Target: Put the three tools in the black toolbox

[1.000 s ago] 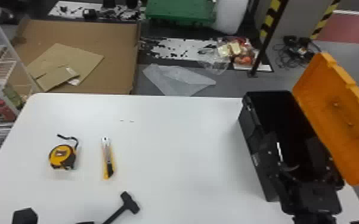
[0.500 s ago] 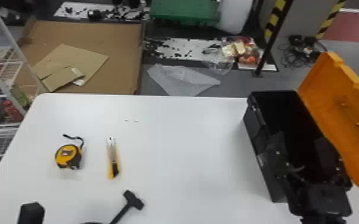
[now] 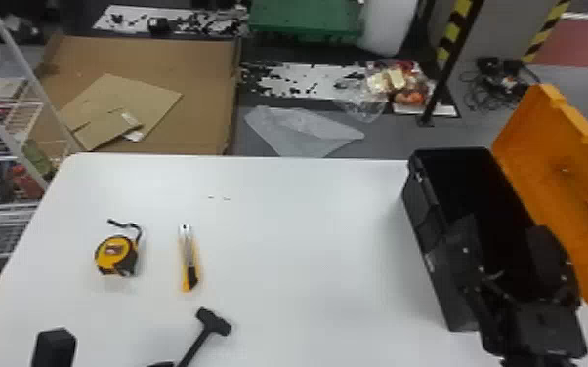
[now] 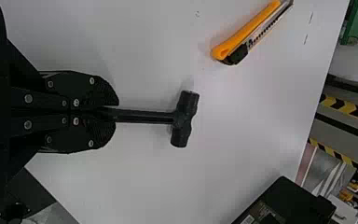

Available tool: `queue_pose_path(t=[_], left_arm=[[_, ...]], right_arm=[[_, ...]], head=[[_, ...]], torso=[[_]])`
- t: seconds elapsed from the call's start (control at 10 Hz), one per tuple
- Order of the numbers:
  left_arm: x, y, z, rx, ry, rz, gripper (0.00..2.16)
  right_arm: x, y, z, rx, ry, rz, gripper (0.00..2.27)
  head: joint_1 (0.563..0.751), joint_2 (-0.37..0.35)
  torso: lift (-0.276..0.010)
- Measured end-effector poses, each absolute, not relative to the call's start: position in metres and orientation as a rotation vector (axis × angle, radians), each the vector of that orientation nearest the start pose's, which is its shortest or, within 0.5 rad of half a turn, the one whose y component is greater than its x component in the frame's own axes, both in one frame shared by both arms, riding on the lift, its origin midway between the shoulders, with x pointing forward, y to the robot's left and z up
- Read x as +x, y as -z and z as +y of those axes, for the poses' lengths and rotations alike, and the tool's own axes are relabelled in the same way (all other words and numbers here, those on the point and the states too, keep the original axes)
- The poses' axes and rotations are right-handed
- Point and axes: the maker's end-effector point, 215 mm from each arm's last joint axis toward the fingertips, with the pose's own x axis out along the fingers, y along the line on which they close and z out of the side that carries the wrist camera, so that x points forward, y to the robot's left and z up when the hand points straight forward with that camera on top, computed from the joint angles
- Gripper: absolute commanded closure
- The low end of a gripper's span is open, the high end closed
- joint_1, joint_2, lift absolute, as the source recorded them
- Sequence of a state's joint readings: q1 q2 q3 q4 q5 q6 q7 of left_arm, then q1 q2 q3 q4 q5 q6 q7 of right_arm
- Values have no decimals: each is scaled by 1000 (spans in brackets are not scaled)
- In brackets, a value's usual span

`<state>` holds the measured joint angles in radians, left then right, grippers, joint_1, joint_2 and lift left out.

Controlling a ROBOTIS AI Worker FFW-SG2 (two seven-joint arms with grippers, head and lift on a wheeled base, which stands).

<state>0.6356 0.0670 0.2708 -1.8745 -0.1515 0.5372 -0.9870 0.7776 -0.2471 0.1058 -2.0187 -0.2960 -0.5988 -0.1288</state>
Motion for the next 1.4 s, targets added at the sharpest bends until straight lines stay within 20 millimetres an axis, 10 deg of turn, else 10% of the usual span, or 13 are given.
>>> queue_pose_path(t=[0.8, 1.4], left_arm=[[271, 520, 199, -188, 641, 800, 1713], [292, 426, 107, -209, 774, 716, 1713]], right_arm=[[342, 295, -240, 200, -20, -222, 103], [367, 322, -197, 156, -128, -35, 107]], head=[[695, -81], [695, -157]], torso=[[-55], [-55]])
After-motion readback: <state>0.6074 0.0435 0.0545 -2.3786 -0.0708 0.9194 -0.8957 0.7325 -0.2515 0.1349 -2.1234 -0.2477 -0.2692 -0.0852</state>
